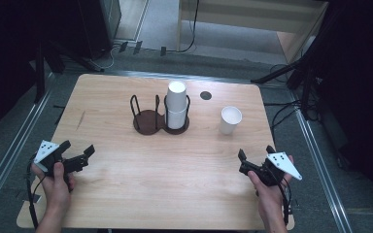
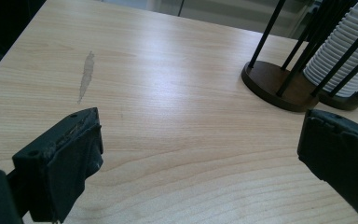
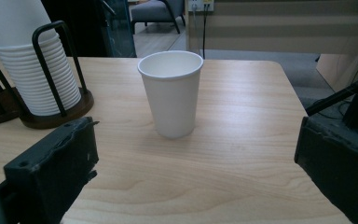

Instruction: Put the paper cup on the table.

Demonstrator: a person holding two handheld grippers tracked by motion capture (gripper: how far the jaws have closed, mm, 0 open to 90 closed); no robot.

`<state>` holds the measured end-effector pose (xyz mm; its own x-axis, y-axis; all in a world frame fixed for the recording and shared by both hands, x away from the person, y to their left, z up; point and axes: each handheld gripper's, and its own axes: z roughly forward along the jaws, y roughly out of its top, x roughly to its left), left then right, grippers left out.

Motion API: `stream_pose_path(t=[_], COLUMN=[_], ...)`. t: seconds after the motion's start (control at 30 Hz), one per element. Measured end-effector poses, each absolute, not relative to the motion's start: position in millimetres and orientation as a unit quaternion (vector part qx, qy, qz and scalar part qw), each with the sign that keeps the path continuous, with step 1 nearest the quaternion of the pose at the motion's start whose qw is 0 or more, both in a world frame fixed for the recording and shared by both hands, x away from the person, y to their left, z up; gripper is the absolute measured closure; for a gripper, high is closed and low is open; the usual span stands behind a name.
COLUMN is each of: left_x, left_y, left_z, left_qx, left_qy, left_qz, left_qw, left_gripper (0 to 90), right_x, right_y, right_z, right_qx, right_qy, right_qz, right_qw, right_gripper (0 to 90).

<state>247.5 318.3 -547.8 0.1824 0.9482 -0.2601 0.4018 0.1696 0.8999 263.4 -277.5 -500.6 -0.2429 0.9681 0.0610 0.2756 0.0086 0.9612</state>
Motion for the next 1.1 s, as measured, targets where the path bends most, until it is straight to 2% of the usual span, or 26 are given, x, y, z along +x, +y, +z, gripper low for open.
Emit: stream_pose_path(t=[1.1], left_x=[244.5], left_y=[321.1], left_z=[-548.5], left_qx=[0.572], left_qy=[0.583], left_qz=[0.269], left_qw=[0.511], left_gripper=[0.4], right_x=[213.5], right_y=[-345.3], right_z=[-542.3], right_qx=[0.556], right_qy=[0.603], right_qz=[0.450], right_qw=[0.354], right_gripper=[0.0])
